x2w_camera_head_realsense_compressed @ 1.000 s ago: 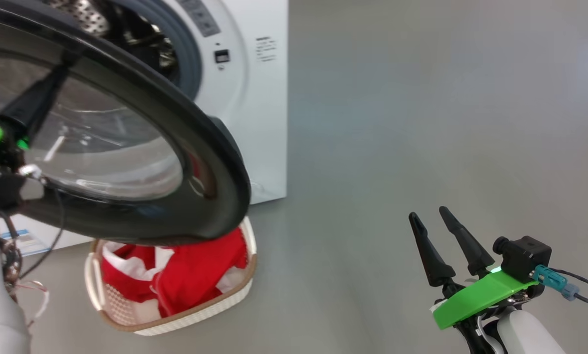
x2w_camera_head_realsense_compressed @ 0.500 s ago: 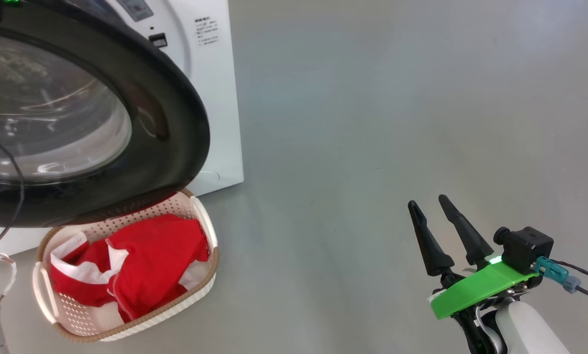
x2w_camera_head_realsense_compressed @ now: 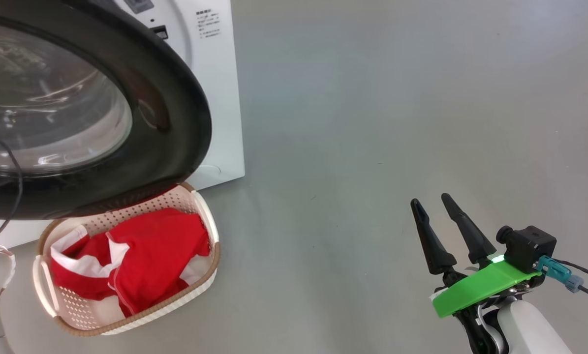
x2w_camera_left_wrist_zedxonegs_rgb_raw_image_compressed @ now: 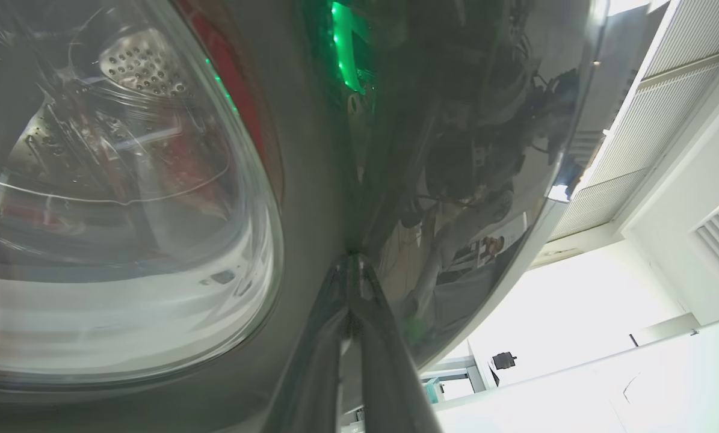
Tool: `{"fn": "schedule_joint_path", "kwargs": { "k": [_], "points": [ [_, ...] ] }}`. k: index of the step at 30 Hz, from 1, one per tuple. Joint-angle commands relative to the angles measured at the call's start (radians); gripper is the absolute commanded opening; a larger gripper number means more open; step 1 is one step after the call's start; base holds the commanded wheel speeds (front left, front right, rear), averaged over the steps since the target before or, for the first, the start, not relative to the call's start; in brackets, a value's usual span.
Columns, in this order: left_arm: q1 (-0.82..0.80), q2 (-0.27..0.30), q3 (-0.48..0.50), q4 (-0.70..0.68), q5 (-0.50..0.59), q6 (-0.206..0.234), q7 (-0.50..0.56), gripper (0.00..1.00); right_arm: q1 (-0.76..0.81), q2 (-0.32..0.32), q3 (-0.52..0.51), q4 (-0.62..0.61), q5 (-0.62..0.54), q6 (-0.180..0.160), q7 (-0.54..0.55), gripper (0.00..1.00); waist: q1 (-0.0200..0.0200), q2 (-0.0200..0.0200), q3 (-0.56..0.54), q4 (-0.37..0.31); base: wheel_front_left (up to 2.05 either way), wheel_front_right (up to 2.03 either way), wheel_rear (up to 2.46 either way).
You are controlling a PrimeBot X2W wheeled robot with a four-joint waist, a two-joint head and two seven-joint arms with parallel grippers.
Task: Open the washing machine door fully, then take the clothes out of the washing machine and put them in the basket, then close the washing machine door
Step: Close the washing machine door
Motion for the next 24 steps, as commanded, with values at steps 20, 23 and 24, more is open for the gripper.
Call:
{"fn": "schedule_joint_path", "kwargs": {
  "k": [20, 23, 24],
  "points": [
    [0.029, -0.016, -0.001, -0.125, -0.048, 0.026, 0.066, 0.00, -0.022, -0.016, 0.028, -0.014, 0.000, 0.002, -0.012, 1.00, 0.0000, 0.0000, -0.040, 0.099, 0.00, 0.00, 0.00],
    [0.064, -0.014, -0.014, -0.165, -0.038, 0.021, 0.078, 0.56, -0.017, -0.018, 0.029, -0.012, 0.000, 0.002, -0.012, 1.00, 0.0000, 0.0000, -0.050, 0.115, 0.00, 0.00, 0.00],
    [0.078, -0.013, -0.018, -0.181, -0.034, 0.019, 0.082, 0.87, -0.016, -0.019, 0.029, -0.012, 0.000, 0.002, -0.012, 1.00, 0.0000, 0.0000, -0.053, 0.120, 0.00, 0.00, 0.00]
  ]
}}
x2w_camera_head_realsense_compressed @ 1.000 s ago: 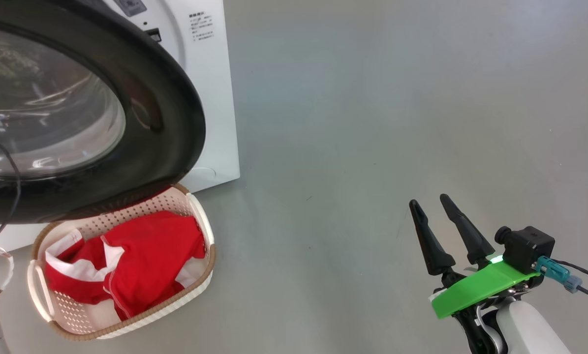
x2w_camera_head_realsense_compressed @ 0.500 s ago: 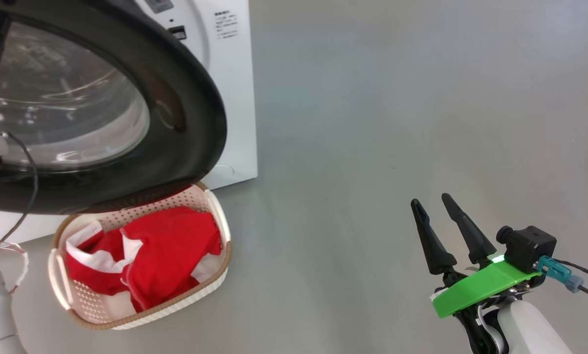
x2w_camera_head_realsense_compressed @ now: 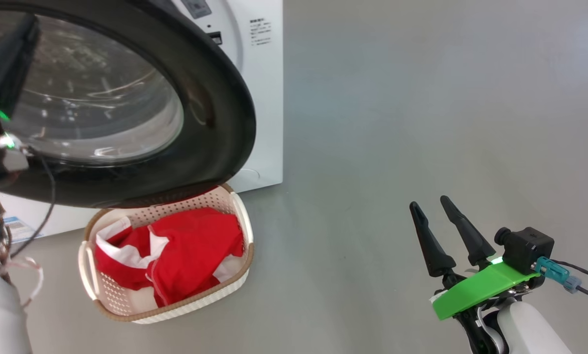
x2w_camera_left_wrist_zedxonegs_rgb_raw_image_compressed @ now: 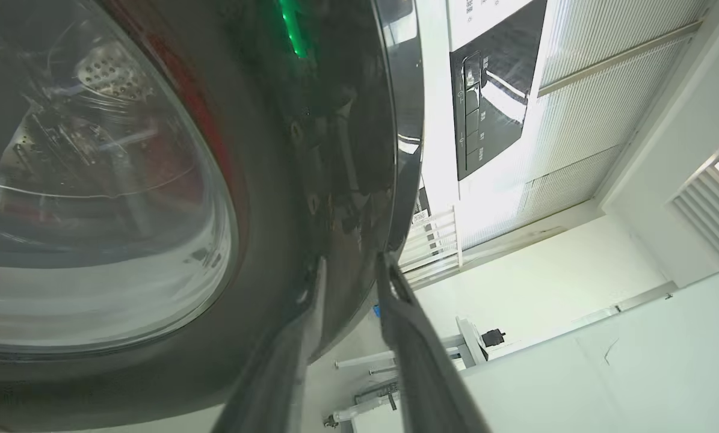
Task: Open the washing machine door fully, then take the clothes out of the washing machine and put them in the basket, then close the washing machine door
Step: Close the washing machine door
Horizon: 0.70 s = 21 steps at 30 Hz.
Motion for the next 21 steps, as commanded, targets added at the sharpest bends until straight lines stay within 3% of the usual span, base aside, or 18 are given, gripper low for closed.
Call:
{"fn": "schedule_joint_path", "kwargs": {
  "k": [1, 11, 21],
  "points": [
    [0.019, 0.046, 0.012, -0.049, 0.010, -0.006, 0.007, 1.00, -0.014, -0.010, 0.018, -0.020, 0.002, 0.002, -0.012, 1.00, 0.0000, -0.0001, -0.012, 0.018, 0.00, 0.00, 0.00],
    [0.155, 0.064, -0.026, -0.175, 0.093, -0.052, -0.018, 1.00, -0.007, -0.026, 0.020, -0.018, 0.002, 0.002, -0.012, 1.00, 0.0000, -0.0001, -0.034, 0.087, 0.00, 0.00, 0.00],
    [0.282, 0.099, -0.054, -0.254, 0.200, -0.135, -0.083, 1.00, 0.004, -0.034, 0.013, -0.018, 0.001, 0.002, -0.012, 1.00, 0.0000, -0.0001, -0.056, 0.151, 0.00, 0.00, 0.00]
  ]
}}
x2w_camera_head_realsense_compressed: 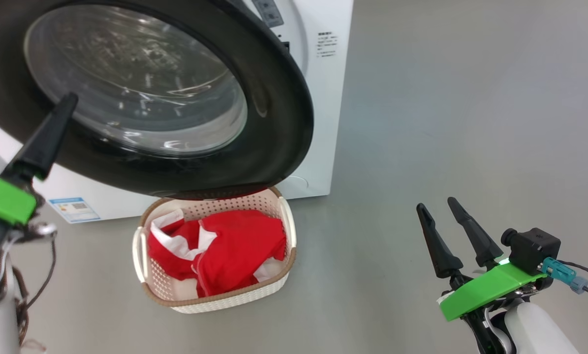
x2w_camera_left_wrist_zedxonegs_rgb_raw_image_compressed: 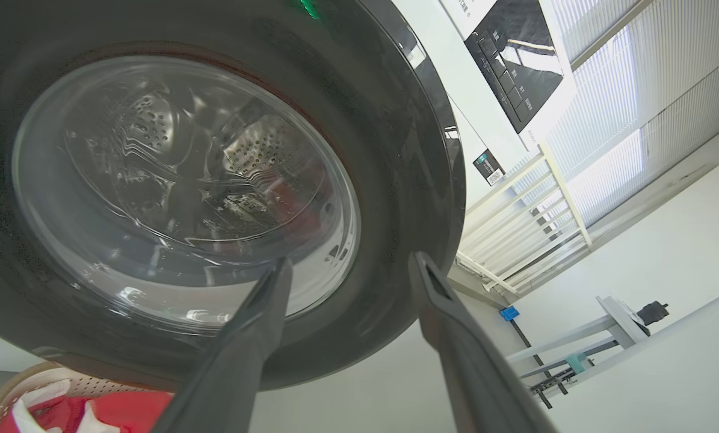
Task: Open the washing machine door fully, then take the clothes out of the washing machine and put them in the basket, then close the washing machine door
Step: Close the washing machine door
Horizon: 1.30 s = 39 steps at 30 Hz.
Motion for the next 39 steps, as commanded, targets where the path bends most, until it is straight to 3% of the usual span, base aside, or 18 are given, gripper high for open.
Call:
{"fn": "schedule_joint_path", "kwargs": {
  "k": [1, 9, 19, 39],
  "points": [
    [0.015, 0.057, 0.026, -0.042, 0.032, -0.022, -0.018, 1.00, 0.001, -0.007, 0.013, -0.022, 0.001, 0.002, -0.012, 1.00, 0.0000, 0.0000, -0.008, 0.017, 0.00, 0.00, 0.00],
    [0.126, 0.060, 0.026, -0.085, 0.091, -0.071, -0.090, 1.00, 0.006, -0.008, 0.002, -0.027, -0.001, 0.002, -0.012, 1.00, 0.0000, 0.0000, -0.009, 0.050, 0.00, 0.00, 0.00],
    [0.281, 0.052, 0.007, -0.117, 0.211, -0.118, -0.268, 1.00, 0.011, -0.011, -0.001, -0.029, -0.001, 0.002, -0.012, 1.00, 0.0000, 0.0000, -0.016, 0.074, 0.00, 0.00, 0.00],
    [0.491, 0.037, -0.123, -0.060, 0.487, -0.130, -0.732, 1.00, 0.014, -0.025, 0.008, -0.037, 0.001, 0.002, -0.012, 1.00, 0.0000, 0.0000, -0.020, 0.078, 0.00, 0.00, 0.00]
  ]
}}
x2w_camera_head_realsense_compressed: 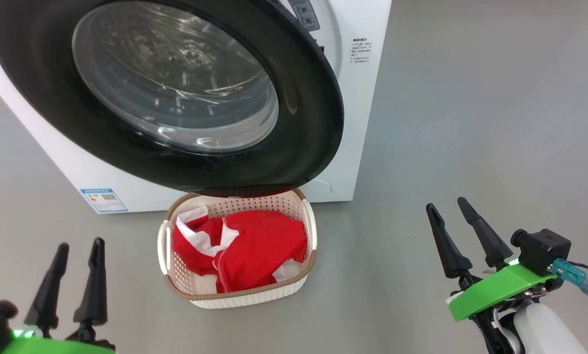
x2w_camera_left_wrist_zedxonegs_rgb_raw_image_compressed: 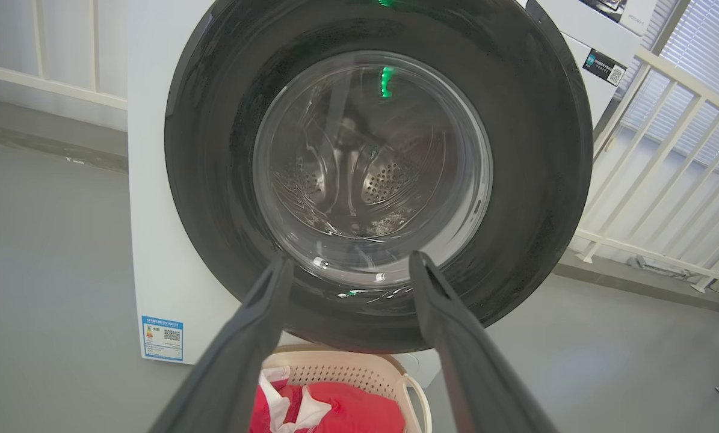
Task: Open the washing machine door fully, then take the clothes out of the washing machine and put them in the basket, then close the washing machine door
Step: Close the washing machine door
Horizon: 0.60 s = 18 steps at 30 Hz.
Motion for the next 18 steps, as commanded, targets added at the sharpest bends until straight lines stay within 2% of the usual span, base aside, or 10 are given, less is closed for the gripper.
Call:
{"fn": "schedule_joint_path", "kwargs": {
  "k": [1, 7, 18],
  "points": [
    [-0.014, 0.020, 0.032, -0.011, 0.021, -0.003, -0.023, 1.00, 0.002, -0.004, 0.026, -0.027, 0.001, 0.002, -0.012, 1.00, 0.0000, 0.0000, 0.002, -0.001, 0.00, 0.00, 0.00],
    [-0.003, -0.008, 0.011, 0.047, 0.073, 0.001, -0.102, 1.00, 0.001, -0.005, 0.028, -0.025, 0.003, 0.002, -0.012, 1.00, 0.0000, 0.0000, 0.006, -0.004, 0.00, 0.00, 0.00],
    [-0.007, -0.046, 0.002, 0.084, 0.113, 0.005, -0.141, 1.00, -0.003, -0.005, 0.027, -0.027, 0.001, 0.002, -0.012, 1.00, 0.0000, 0.0000, 0.015, -0.009, 0.00, 0.00, 0.00]
  ]
}}
